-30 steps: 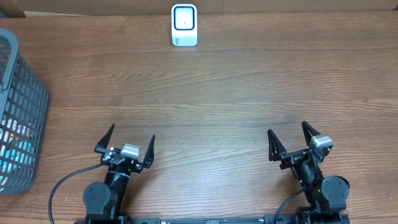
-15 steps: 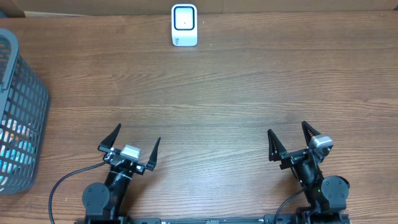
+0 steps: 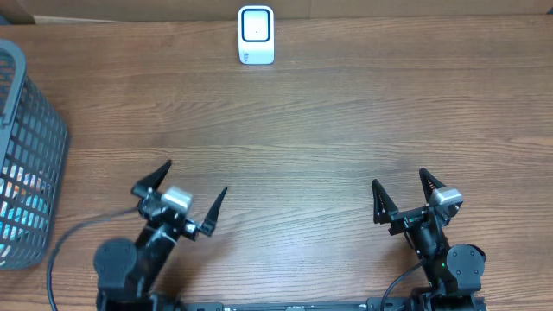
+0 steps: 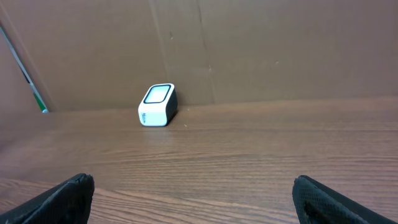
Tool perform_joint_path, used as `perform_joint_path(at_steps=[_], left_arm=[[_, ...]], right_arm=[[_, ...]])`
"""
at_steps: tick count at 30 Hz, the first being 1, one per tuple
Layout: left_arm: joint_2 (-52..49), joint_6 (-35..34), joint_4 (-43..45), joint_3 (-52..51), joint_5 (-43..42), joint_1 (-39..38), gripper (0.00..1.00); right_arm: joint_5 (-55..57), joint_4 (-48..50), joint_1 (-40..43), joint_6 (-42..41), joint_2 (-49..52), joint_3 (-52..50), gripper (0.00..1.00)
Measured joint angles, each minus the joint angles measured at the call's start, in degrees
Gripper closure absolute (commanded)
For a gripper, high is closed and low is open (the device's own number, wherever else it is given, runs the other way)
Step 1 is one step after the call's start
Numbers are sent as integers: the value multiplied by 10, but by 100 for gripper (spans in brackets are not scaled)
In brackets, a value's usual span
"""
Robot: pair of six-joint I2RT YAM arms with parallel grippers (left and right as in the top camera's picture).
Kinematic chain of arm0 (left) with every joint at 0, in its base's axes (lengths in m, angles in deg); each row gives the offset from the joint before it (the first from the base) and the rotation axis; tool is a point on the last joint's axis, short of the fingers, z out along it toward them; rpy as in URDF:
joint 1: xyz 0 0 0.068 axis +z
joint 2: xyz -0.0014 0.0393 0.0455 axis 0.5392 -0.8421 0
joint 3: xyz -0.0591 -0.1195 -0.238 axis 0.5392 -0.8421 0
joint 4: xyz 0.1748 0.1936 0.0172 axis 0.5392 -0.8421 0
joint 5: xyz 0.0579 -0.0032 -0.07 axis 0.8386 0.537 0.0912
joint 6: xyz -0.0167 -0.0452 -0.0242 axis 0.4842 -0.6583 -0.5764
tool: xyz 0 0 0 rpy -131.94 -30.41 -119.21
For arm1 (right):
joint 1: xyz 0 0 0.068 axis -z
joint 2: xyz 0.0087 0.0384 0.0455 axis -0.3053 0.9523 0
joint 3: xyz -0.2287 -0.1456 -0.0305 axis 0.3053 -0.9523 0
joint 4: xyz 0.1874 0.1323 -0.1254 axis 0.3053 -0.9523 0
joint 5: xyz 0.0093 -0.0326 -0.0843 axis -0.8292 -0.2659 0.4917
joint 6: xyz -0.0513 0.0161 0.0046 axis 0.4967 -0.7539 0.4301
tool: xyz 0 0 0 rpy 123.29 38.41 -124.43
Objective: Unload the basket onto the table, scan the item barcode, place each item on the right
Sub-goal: 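Reach the left gripper into the basket and grasp the orange snack bar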
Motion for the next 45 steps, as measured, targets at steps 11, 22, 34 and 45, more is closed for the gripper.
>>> perform_joint_path(at_steps=[11,22,34,45], left_arm=[[-301,-44,-157,285,-113,0,0],[-548,-44,-470,679,-130,0,0],[-573,-185,-457,806,-57,161,14],[-617,-373,-495,818,32,467,14]], right_arm=[[0,0,0,0,0,0,0],[0,0,0,0,0,0,0],[0,0,0,0,0,0,0],[0,0,0,0,0,0,0]])
